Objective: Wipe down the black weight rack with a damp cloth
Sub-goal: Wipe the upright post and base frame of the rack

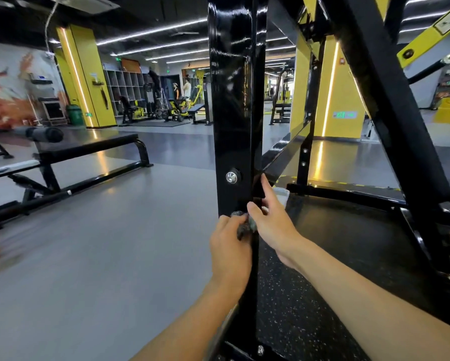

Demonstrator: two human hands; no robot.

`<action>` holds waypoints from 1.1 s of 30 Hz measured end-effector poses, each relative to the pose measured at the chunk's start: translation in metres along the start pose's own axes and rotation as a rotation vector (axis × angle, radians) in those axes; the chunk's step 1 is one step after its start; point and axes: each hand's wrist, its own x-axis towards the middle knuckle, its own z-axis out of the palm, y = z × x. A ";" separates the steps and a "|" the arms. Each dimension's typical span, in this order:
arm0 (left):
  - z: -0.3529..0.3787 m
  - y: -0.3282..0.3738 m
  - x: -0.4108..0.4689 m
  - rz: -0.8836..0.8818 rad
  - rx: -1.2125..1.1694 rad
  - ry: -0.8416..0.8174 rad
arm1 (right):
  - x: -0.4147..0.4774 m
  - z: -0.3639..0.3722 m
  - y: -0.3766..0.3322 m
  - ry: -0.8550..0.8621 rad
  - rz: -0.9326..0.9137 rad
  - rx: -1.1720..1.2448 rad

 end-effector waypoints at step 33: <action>0.023 -0.100 -0.038 0.252 -0.148 -0.109 | -0.059 0.050 0.121 0.282 -0.027 -0.002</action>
